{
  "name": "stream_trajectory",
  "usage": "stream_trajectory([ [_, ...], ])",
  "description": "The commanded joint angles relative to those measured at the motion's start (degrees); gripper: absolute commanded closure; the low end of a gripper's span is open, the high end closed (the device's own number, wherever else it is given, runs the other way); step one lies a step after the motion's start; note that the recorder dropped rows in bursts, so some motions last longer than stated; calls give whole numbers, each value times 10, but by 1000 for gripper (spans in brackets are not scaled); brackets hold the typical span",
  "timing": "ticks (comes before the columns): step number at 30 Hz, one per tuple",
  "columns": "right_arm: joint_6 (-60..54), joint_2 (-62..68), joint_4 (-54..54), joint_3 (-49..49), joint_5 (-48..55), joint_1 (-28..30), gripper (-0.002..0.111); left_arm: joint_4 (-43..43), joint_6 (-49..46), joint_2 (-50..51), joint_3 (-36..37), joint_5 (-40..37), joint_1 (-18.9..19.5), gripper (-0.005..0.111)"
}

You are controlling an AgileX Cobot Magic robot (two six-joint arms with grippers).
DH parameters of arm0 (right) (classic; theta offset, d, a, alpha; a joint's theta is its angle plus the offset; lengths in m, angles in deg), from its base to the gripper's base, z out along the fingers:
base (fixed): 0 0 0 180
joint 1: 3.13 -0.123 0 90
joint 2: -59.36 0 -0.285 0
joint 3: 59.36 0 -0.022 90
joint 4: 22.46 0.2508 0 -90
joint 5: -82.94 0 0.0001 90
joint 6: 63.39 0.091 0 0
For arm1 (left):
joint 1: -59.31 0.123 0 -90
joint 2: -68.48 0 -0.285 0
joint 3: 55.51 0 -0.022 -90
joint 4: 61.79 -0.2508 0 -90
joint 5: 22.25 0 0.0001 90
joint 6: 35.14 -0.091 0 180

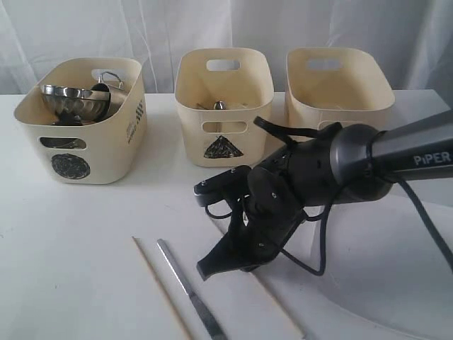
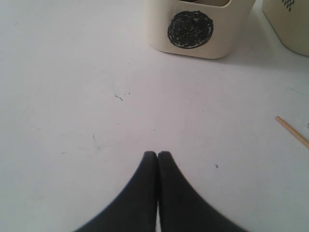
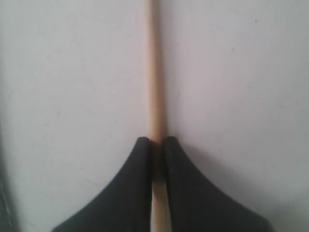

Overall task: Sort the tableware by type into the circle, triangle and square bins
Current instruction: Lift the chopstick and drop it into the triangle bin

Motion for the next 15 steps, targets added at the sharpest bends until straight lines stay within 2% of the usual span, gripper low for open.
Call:
stream_trajectory([
  [1,3,15,15,8,5,0,108,0,1,-2,1,1,2,107],
  [7,-105,-31,112,-28,40,0,108,0,1,-2,1,1,2,107],
  [15,-105,-124,84,-65,-39,3,108,0,1,-2,1,1,2,107],
])
